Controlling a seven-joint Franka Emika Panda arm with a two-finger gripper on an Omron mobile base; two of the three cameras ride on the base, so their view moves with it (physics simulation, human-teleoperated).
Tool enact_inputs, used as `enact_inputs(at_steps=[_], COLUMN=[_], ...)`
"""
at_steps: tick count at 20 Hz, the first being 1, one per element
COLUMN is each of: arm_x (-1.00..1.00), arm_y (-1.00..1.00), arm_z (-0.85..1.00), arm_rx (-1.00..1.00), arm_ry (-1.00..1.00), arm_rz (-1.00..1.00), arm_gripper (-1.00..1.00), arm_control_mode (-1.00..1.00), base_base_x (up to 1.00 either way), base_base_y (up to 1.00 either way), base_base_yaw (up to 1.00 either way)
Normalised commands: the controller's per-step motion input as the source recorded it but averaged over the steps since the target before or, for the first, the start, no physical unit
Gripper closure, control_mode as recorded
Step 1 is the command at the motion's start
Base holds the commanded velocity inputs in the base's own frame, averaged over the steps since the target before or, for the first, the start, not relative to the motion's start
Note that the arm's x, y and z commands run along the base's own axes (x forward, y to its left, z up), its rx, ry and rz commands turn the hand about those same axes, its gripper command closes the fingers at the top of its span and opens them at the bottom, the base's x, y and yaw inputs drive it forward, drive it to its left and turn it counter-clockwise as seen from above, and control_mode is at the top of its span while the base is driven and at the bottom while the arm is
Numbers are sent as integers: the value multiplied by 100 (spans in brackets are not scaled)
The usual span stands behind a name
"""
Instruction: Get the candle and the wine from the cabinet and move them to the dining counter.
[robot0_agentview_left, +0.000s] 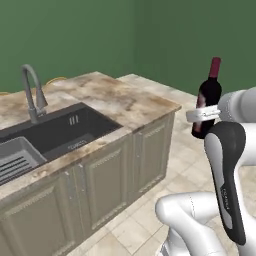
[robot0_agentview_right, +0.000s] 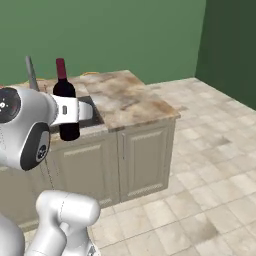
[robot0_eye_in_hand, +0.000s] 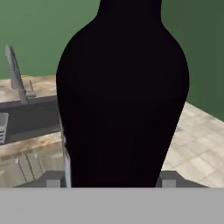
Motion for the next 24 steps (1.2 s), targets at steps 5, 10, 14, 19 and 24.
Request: enact_inputs(at_steps=[5,10,14,19,24], arm_x=[0,0,0,0,0], arm_y=[0,0,0,0,0], arm_z=[0,0,0,0,0], arm_rx=[0,0,0,0,0], arm_ry=[0,0,0,0,0], arm_rz=[0,0,0,0,0], arm_gripper=[100,100,100,100,100], arm_control_mode=[100,100,100,100,100], base_base_x=[7,11,4,4,0], base_base_y=[-26,0,0,-3,-16], base_base_yaw=[74,66,67,67,67])
